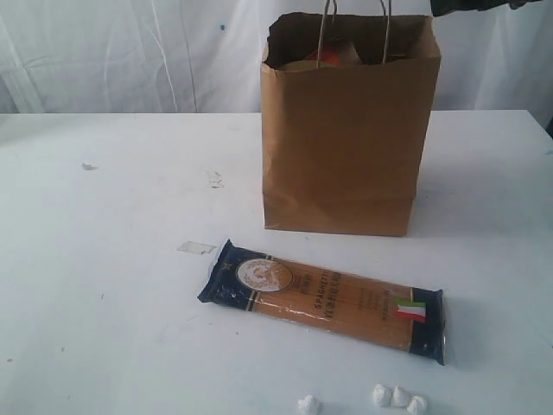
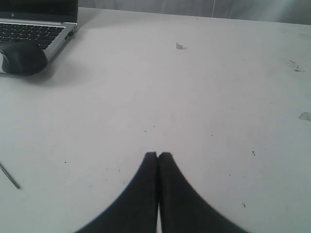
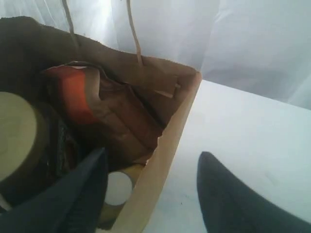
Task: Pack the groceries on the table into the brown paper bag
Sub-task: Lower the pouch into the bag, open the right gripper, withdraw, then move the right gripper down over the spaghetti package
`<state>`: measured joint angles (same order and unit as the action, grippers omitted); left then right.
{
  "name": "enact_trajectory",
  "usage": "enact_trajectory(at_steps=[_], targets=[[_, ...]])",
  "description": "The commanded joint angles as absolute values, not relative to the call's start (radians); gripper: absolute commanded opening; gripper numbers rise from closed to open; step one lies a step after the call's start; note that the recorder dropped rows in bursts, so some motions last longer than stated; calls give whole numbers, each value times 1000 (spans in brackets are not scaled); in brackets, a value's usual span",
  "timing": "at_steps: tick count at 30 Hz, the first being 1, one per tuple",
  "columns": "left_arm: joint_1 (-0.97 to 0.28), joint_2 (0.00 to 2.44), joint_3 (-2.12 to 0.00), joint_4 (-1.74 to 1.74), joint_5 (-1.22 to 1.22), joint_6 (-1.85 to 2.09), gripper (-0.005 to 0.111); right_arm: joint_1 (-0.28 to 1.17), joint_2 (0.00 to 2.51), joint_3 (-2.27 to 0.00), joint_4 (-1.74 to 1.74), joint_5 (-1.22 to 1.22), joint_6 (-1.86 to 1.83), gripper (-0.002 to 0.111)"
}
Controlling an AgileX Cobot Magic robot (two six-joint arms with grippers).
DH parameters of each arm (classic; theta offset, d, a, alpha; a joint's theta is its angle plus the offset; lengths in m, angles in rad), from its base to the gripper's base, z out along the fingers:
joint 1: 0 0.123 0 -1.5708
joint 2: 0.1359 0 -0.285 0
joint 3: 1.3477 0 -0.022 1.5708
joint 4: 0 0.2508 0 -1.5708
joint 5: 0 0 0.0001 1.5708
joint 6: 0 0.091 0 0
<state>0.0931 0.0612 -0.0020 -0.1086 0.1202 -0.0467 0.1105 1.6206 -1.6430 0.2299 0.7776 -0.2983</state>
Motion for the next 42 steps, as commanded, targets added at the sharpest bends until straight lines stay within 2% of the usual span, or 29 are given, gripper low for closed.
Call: enact_trajectory(at_steps=[1,5,14,22,28,35,39,42], targets=[[88,58,0,-116,126,-47,0,109,1619,-1651,229,780,-311,52],[88,58,0,-116,126,-47,0,109,1610,-1651,228,780,-306,49],[88,58,0,-116,126,-47,0,109,1513,-1651,129,786,-277,20],[88,58,0,-116,126,-47,0,109,1414,-1651,27,891,-258,0],[88,58,0,-116,126,-47,0,109,1360,-1632,-37,937,-204,0],[88,58,0,-116,126,-47,0,109,1277,-1462,-21,941,-208,0],[88,58,0,-116,126,-47,0,109,1248,-1333,123,936,-329,0],[88,58,0,-116,126,-47,0,109,1248,-1281,372,956,-549,0]])
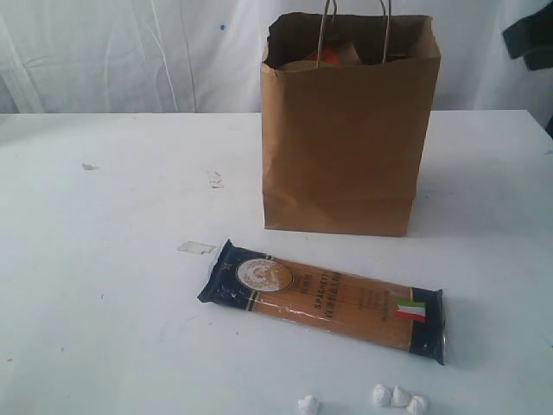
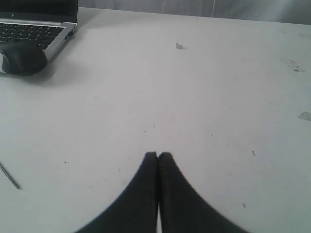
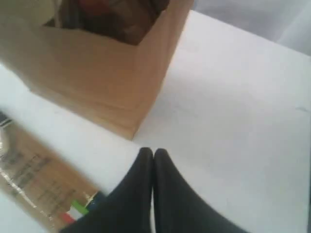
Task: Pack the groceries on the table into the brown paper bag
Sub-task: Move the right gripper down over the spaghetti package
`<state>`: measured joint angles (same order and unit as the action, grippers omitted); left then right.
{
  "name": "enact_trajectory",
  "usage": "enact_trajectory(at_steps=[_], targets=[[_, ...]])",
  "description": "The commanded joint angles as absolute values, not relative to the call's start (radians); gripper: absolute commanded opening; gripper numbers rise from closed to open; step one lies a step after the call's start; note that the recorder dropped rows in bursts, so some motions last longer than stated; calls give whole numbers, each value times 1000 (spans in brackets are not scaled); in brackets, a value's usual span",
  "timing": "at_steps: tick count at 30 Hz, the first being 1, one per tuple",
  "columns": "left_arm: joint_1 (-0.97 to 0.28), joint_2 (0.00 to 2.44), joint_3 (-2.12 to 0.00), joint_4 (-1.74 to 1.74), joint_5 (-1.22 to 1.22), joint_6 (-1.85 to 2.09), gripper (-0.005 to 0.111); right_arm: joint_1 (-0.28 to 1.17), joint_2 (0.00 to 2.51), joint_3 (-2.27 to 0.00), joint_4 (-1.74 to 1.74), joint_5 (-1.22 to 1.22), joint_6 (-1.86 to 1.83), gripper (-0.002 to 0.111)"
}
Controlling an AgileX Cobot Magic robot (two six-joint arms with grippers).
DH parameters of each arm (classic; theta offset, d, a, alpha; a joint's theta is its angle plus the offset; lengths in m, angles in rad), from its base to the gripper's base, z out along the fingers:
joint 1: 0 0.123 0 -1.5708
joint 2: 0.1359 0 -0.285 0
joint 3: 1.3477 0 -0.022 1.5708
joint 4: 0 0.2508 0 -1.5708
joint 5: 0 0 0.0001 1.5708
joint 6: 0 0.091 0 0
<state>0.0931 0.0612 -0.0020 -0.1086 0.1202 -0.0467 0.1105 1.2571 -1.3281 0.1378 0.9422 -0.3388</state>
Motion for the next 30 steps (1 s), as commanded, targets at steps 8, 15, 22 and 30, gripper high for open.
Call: enact_trajectory(at_steps=[8,15,22,30], targets=[[88,58,0,-116,126,-47,0,329,1250,-1267,469,1023,-653,0],[88,58,0,-116,126,-47,0,633,1311,-1258,406,1021,-673,0],[88,58,0,-116,126,-47,0,777,1468,-1186,334,1010,-681,0],[88,58,0,-116,126,-47,0,779,1576,-1148,275,930,-677,4]])
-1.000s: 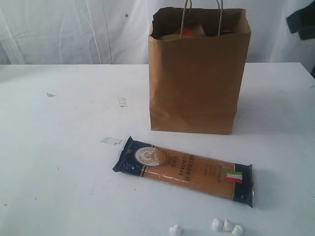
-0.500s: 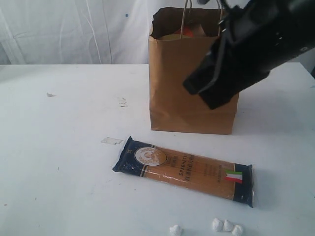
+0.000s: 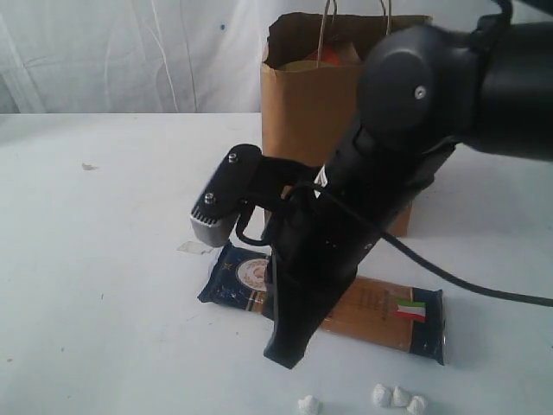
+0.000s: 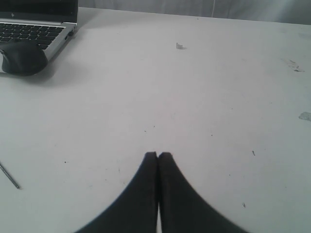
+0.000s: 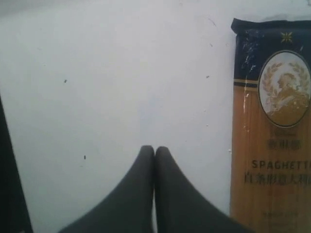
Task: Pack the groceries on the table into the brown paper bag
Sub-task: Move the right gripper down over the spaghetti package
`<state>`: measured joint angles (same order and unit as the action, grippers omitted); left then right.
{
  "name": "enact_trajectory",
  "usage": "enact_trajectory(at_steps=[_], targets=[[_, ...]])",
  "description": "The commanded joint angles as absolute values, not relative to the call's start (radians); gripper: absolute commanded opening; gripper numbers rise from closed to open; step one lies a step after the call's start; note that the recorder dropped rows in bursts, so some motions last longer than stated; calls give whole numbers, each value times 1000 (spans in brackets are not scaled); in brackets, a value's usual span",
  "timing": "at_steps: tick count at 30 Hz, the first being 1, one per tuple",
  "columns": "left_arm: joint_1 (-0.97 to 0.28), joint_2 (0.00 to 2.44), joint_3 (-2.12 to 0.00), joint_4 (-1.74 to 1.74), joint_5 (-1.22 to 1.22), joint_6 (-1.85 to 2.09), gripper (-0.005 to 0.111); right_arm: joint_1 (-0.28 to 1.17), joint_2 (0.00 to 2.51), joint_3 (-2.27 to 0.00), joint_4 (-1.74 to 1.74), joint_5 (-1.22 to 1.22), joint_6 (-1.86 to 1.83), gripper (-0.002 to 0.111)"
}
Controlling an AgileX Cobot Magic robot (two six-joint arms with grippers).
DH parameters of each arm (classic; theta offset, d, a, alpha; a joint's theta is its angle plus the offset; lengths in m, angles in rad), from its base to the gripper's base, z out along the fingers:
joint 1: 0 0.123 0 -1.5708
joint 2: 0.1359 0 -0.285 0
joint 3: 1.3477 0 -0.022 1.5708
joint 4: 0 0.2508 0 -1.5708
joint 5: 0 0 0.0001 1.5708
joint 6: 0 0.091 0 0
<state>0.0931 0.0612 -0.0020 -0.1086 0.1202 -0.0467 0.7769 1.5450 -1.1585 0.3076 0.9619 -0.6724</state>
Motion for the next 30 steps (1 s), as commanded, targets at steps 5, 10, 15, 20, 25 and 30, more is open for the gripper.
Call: enact_trajectory(at_steps=[5,10,15,20,25,30], targets=[[88,58,0,-116,126,-47,0,779,1619,-1136,231,853,-677,48],[88,58,0,-116,126,-47,0,779,1675,-1092,185,693,-677,80],[88,58,0,-116,126,-47,0,777,1697,-1092,-26,632,-558,80],[88,58,0,-116,126,-47,0,777,1758,-1092,-82,604,-491,80],[88,58,0,-116,126,-47,0,777,1777,-1092,-82,602,-491,80],[88,58,0,-116,126,-47,0,777,1777,-1092,-82,548,-491,80]])
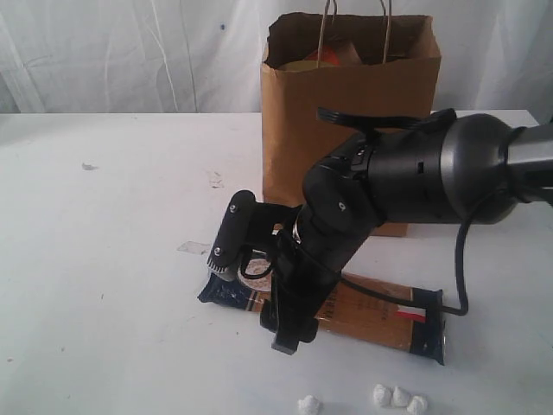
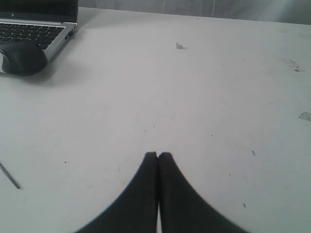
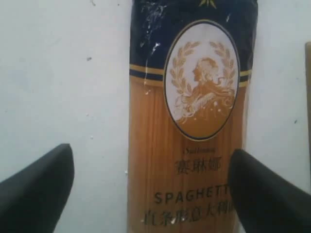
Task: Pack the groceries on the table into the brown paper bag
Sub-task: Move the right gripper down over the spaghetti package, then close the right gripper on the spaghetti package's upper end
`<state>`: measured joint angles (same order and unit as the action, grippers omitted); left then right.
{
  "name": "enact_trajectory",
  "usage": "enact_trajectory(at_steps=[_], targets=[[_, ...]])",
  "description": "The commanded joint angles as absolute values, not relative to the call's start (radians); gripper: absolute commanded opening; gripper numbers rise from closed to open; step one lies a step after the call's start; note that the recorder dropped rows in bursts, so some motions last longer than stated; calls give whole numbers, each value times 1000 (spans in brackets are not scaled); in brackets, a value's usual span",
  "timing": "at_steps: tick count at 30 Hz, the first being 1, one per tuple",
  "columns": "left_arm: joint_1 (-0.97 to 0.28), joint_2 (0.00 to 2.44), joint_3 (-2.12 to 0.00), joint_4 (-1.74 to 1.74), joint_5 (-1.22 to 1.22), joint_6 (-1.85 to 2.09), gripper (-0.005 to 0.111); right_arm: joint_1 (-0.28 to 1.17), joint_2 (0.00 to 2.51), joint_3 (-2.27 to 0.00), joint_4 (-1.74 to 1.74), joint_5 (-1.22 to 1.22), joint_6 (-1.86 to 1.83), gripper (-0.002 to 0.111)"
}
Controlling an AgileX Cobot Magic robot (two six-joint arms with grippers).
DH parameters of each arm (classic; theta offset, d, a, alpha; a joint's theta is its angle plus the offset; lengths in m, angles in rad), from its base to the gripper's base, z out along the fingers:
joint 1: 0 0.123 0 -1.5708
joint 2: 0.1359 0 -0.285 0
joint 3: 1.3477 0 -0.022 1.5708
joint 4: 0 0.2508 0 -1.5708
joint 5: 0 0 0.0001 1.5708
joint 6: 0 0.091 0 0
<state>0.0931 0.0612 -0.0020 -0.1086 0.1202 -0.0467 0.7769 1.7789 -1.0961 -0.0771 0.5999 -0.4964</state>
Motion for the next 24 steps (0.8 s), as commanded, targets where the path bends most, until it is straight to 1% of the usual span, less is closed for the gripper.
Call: enact_trajectory(at_steps=[1,10,13,17,24], targets=[[88,58,0,-116,126,-47,0,777,1777,-1092,-74,538,-489,80],[88,58,0,-116,126,-47,0,777,1777,-1092,47,521,-485,80],[88,58,0,-116,126,-47,0,777,1777,-1092,49,521,-485,84],[88,58,0,-116,126,-47,0,777,1777,-1092,49,532,-485,97],[88,58,0,-116,126,-47,0,777,1777,-1092,56,671,-485,97]])
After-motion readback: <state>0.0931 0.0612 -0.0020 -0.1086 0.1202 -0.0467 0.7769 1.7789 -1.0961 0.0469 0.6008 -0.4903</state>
